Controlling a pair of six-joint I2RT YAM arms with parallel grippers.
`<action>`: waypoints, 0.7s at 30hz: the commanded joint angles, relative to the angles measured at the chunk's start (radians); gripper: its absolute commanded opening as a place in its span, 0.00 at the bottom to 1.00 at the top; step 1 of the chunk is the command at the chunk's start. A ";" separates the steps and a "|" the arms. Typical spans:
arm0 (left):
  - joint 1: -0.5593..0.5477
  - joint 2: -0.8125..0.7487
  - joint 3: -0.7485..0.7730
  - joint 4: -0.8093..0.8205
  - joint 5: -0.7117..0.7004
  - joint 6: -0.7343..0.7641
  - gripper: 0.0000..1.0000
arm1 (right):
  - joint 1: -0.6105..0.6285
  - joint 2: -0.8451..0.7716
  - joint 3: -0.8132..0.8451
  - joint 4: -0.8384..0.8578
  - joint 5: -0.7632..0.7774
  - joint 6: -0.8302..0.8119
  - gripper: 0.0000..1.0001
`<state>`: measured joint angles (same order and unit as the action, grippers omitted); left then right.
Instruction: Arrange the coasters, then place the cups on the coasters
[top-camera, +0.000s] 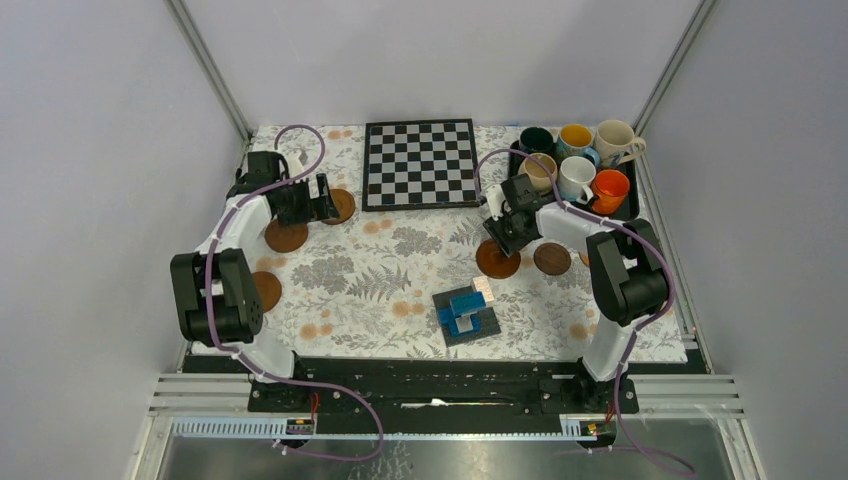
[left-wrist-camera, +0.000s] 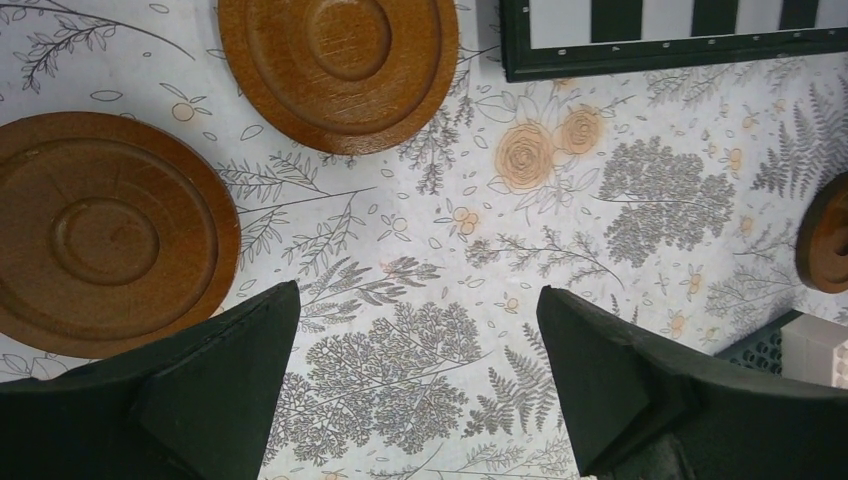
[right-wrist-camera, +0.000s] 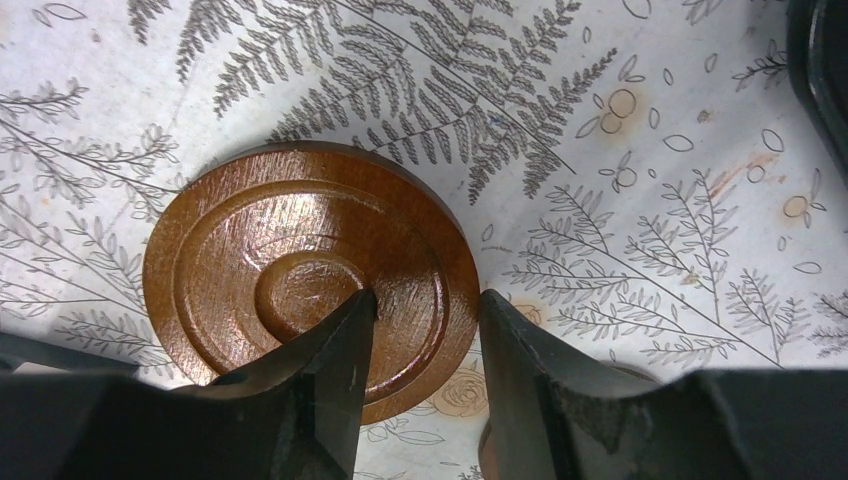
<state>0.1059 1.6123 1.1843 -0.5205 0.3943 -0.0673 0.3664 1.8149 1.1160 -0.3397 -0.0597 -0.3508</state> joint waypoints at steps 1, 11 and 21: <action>0.006 0.036 0.050 0.048 -0.051 0.021 0.99 | -0.012 0.016 0.023 -0.061 0.093 -0.040 0.52; 0.050 0.240 0.248 0.094 -0.104 -0.009 0.99 | -0.011 0.017 0.148 -0.091 0.062 -0.025 0.66; 0.049 0.446 0.422 0.090 -0.067 0.050 0.96 | -0.012 0.008 0.236 -0.124 -0.030 0.000 0.69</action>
<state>0.1558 2.0068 1.5280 -0.4541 0.3065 -0.0578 0.3595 1.8347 1.3098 -0.4343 -0.0437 -0.3672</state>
